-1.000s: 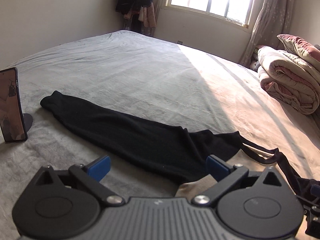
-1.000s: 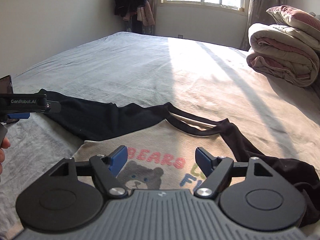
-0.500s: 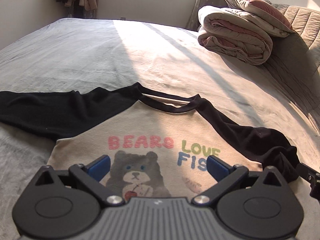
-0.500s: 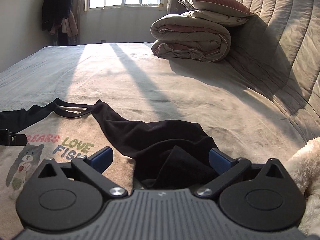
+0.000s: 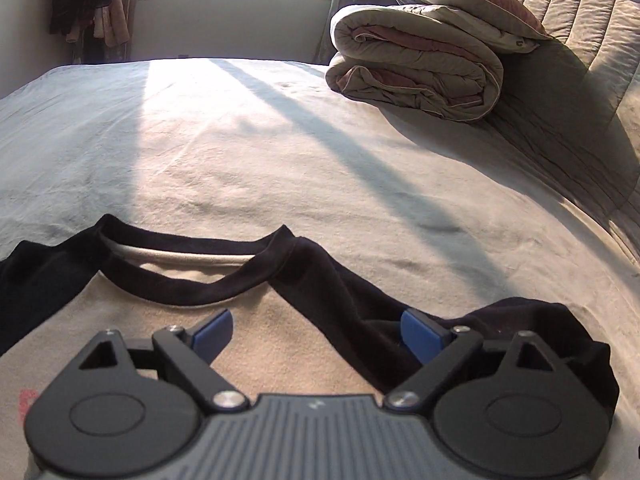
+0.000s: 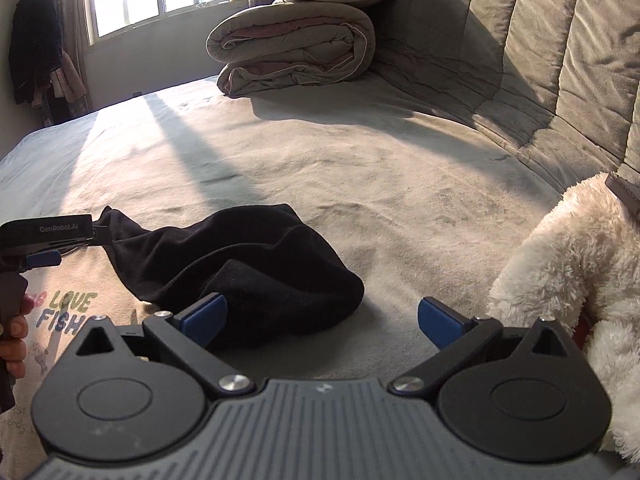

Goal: Fold clothes

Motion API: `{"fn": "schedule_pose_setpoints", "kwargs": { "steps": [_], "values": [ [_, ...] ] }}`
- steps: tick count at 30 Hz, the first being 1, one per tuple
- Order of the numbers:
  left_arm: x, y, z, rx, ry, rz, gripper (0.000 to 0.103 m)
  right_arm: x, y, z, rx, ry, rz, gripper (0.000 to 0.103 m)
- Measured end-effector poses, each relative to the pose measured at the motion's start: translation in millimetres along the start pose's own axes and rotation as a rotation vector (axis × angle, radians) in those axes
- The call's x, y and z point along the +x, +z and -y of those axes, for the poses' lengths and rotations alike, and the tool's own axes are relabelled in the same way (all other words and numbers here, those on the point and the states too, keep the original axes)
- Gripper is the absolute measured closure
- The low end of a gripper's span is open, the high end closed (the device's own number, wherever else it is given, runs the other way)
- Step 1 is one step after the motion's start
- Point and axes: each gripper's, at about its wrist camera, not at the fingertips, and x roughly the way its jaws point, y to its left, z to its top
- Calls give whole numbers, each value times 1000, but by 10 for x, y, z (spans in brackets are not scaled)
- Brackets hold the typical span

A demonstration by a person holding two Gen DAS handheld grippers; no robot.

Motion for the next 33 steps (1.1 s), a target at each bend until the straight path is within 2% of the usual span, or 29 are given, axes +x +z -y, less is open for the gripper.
{"fn": "schedule_pose_setpoints", "kwargs": {
  "steps": [2, 7, 11, 14, 21, 28, 29, 30, 31, 32, 33],
  "values": [
    [140, 50, 13, 42, -5, 21, 12, 22, -8, -16, -27, -12, 1, 0],
    [383, -44, -86, 19, 7, 52, 18, 68, -44, -43, -52, -47, 24, 0],
    [286, -87, -59, 65, -18, 76, 12, 62, -88, -55, -49, -31, 25, 0],
    [315, -83, -95, 48, -37, 70, 11, 10, -122, -114, -68, -19, 34, 0],
    [318, -55, -220, 11, -93, 64, 10, -8, -180, -168, -19, 45, 52, 0],
    [315, 13, -428, -37, -123, 51, 10, 164, -58, -191, -3, -45, 12, 0],
    [310, 16, -448, -43, -130, 52, 11, 182, -32, -205, -9, -53, 10, 0],
    [303, 17, -464, -47, -131, 57, 18, 204, -14, -227, -22, -64, 5, 1],
    [300, 19, -478, -50, -128, 60, 25, 237, 0, -263, -52, -83, -10, 8],
    [306, 21, -489, -50, -121, 58, 38, 277, 5, -303, -85, -104, -32, 15],
    [315, 23, -505, -55, -118, 57, 41, 317, 1, -338, -113, -122, -54, 18]
  ]
}}
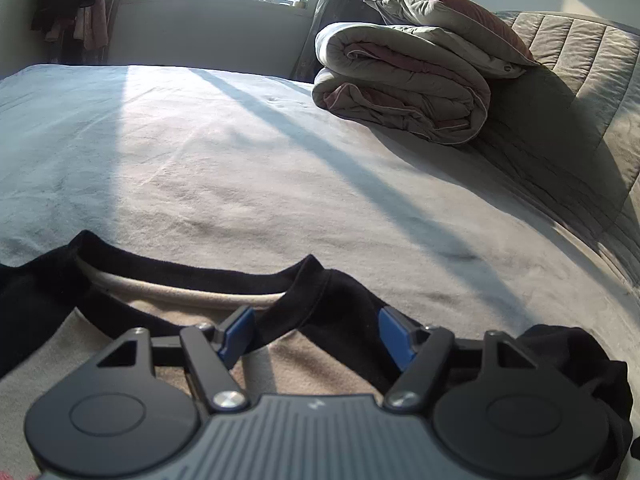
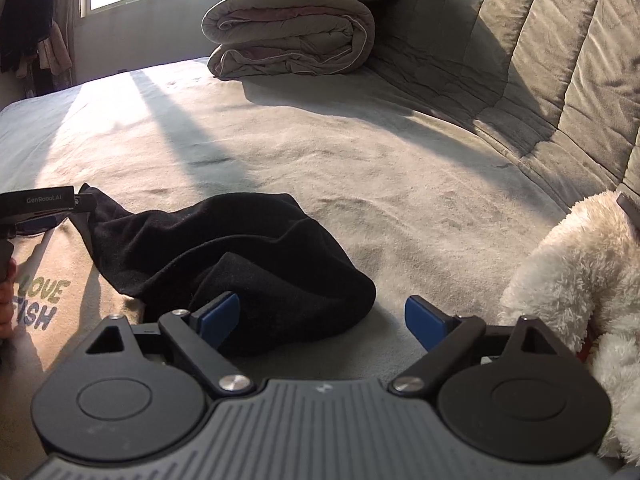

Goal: Fold clothes
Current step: 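Grasp the black collar with the left gripper while the right gripper grasps the black sleeve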

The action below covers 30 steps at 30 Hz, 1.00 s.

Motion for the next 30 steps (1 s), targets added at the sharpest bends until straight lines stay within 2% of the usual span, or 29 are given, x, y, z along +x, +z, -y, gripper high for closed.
{"fn": "schedule_pose_setpoints", "kwargs": {
  "steps": [5, 7, 9, 10, 12, 13, 15, 20, 23, 25, 26, 28, 29, 30],
  "values": [
    [7, 13, -75, -43, -20, 6, 49, 151, -89, -88, -21, 7, -17, 20],
    [6, 15, -75, -51, -20, 8, 49, 235, -133, -87, -37, 24, -25, 35],
    [2, 11, -61, -51, -20, 12, 52, 259, -134, -70, -71, 71, -23, 55],
    [1, 9, -57, -51, -20, 14, 53, 241, -111, -56, -83, 79, -22, 60],
    [3, 4, -50, -45, -15, 16, 56, 196, -57, -18, -90, 81, -24, 84],
    [2, 2, -47, -41, -11, 18, 57, 171, -32, 15, -88, 72, -24, 87],
    [5, -2, -50, -40, -4, 19, 61, 137, -12, 93, -84, 31, -18, 88],
    [13, -12, -62, -40, 1, 17, 62, 77, 4, 361, -45, -75, -2, 89],
    [15, -22, -36, -20, 12, 20, 62, 75, 15, 450, -101, -220, 23, 89],
    [16, -21, -40, -22, 11, 20, 62, 53, 37, 568, -66, -194, -19, 87],
    [16, -19, -48, -27, 8, 19, 62, 28, 48, 611, -40, -151, -48, 82],
    [18, -10, -79, -44, -1, 18, 62, -76, 80, 633, -21, -72, -75, 79],
    [17, -5, -98, -53, -8, 16, 62, -139, 106, 612, -25, -49, -65, 70],
    [15, 0, -115, -62, -14, 15, 62, -192, 145, 581, -28, -23, -47, 52]
  ]
}}
